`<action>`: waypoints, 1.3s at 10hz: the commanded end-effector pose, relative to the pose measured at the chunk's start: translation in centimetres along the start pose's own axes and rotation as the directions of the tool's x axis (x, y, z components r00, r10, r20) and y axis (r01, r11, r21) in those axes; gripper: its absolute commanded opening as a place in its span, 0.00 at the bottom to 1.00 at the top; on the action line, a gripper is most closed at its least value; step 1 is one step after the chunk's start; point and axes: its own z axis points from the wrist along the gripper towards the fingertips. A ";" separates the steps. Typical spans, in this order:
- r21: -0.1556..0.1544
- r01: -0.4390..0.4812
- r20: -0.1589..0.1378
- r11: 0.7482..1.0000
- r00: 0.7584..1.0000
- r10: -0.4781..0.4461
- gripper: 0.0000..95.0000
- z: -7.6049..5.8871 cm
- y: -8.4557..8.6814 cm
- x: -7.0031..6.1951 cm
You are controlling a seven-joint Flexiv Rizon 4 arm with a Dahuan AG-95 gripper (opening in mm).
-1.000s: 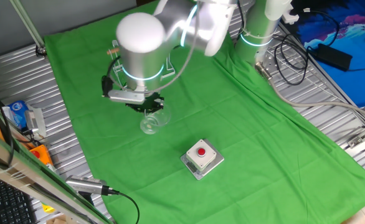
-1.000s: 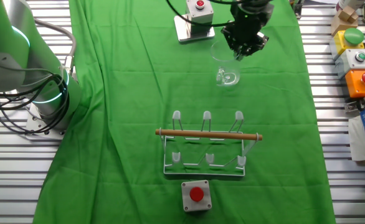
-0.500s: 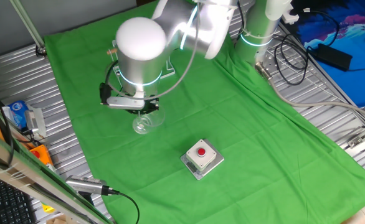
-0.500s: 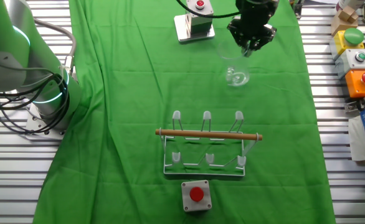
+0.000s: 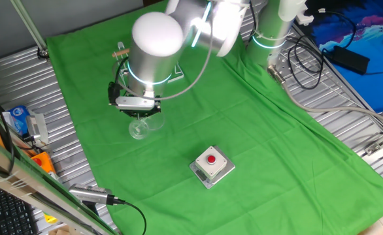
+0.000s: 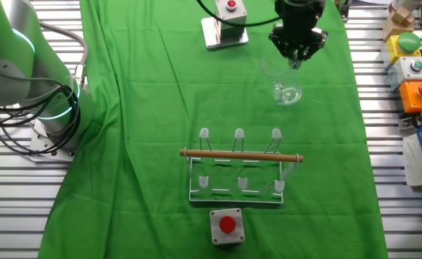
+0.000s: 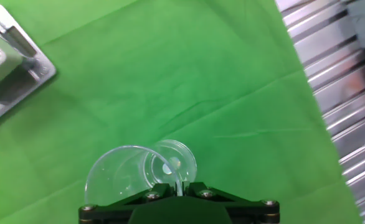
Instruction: Put the cup on the cup rack
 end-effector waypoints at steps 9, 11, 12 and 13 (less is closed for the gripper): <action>0.065 0.030 0.008 0.997 1.000 -0.030 0.00 0.8 0.1 0.0; 0.065 0.021 0.015 0.998 1.000 -0.022 0.00 1.2 0.1 0.1; 0.063 0.016 0.017 0.998 1.000 -0.017 0.00 1.5 0.1 0.1; 0.056 0.014 0.015 0.998 1.000 -0.015 0.00 1.7 0.1 0.1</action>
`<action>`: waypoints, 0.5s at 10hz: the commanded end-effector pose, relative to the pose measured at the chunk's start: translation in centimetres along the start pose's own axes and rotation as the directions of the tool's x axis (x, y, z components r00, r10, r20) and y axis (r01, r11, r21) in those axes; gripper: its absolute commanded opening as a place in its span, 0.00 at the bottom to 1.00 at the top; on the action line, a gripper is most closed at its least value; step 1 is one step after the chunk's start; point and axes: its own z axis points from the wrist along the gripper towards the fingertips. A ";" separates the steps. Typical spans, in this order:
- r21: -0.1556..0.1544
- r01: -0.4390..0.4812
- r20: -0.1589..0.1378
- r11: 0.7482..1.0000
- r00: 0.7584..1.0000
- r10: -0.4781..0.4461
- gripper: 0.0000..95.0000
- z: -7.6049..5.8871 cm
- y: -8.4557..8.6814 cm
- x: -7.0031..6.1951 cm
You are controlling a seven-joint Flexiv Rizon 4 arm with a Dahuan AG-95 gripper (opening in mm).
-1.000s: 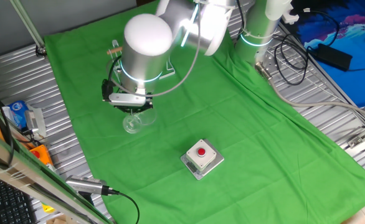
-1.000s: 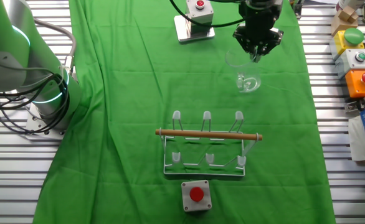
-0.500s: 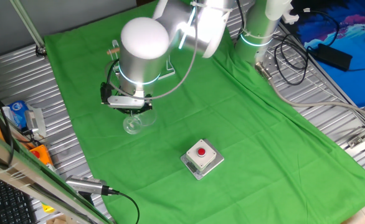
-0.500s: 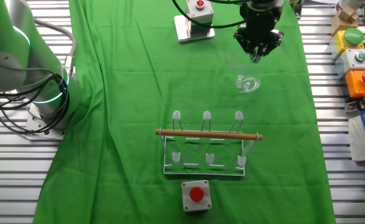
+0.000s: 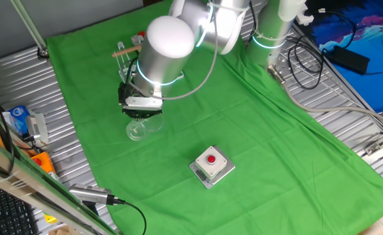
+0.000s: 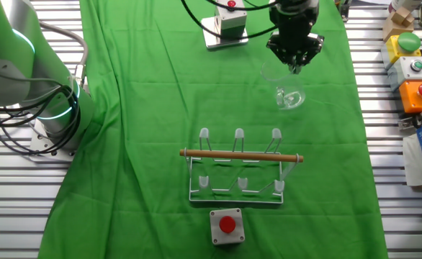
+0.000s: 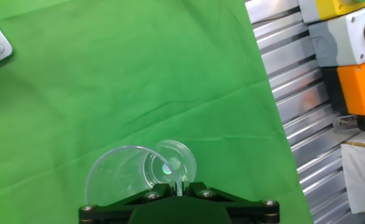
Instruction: Put the cup on the cup rack
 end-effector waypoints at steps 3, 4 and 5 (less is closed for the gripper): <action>-0.016 -0.005 -0.032 1.000 0.999 0.004 0.00 0.2 0.1 0.0; -0.016 -0.001 -0.032 1.000 1.000 0.000 0.40 0.2 0.2 0.1; -0.017 0.007 -0.031 1.000 1.000 -0.007 0.40 0.2 0.2 0.1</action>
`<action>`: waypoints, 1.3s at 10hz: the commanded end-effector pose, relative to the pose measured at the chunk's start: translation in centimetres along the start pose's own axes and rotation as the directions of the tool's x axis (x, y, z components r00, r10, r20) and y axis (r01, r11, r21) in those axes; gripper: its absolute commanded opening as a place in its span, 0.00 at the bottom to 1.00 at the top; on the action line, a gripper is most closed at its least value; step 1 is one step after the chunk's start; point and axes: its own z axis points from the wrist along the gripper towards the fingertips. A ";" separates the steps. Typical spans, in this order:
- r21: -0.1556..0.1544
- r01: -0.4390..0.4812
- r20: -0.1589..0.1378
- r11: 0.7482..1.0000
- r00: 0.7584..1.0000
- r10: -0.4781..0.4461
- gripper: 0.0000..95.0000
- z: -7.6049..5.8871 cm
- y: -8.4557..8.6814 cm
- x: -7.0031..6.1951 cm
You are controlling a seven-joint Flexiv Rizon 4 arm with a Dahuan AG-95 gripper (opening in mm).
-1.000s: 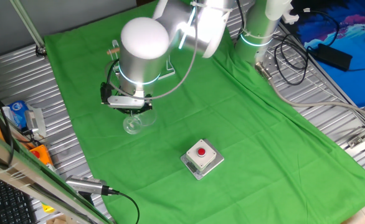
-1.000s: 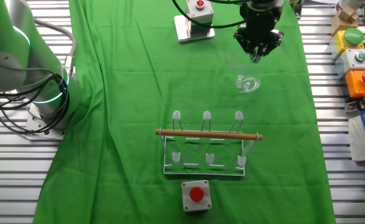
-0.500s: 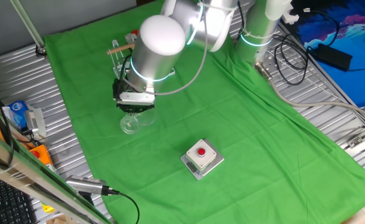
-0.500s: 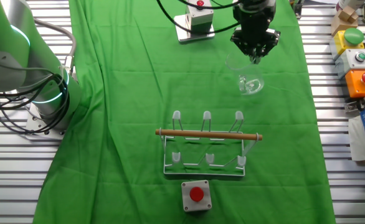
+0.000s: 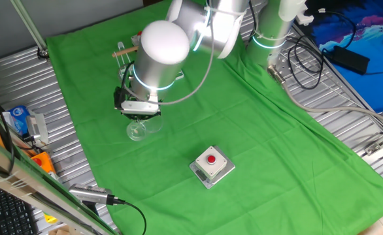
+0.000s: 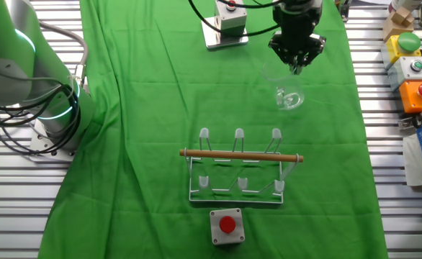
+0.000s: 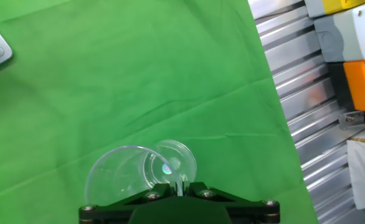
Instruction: Put the cup on the cup rack
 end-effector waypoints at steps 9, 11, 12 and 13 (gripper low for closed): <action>0.000 0.052 0.019 0.999 0.998 -0.052 0.80 0.9 1.2 1.0; 0.001 0.053 0.020 0.999 0.998 -0.053 0.80 1.0 1.4 1.2; 0.000 0.053 0.020 0.999 0.998 -0.053 0.80 1.0 1.4 1.2; -0.002 0.054 0.022 0.999 0.998 -0.054 0.80 1.0 1.4 1.2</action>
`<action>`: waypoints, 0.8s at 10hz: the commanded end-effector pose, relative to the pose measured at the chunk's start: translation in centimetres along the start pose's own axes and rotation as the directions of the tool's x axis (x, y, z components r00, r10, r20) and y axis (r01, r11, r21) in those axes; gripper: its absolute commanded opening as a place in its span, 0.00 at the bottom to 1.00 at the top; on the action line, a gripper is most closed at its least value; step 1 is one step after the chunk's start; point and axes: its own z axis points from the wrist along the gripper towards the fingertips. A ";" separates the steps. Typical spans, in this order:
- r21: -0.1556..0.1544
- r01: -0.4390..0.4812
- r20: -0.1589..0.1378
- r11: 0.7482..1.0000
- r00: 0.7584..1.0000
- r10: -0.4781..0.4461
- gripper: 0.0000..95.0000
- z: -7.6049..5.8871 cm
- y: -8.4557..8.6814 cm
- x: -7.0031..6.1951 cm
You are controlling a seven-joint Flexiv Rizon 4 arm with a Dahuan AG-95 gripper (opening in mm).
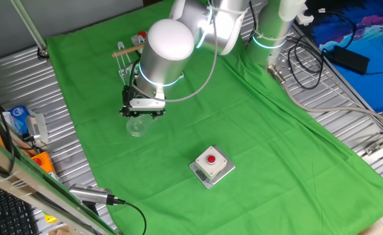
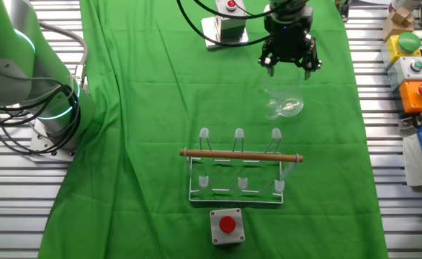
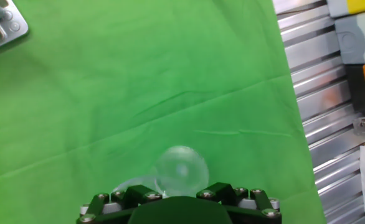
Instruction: Put the cup on the cup rack
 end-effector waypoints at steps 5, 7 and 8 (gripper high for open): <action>0.001 -0.001 -0.003 1.000 1.000 0.001 0.80 0.3 0.3 0.1; 0.000 -0.013 -0.001 1.000 1.000 0.013 0.80 0.5 0.5 0.0; -0.001 -0.016 0.001 1.000 1.000 0.016 0.80 0.6 0.6 -0.2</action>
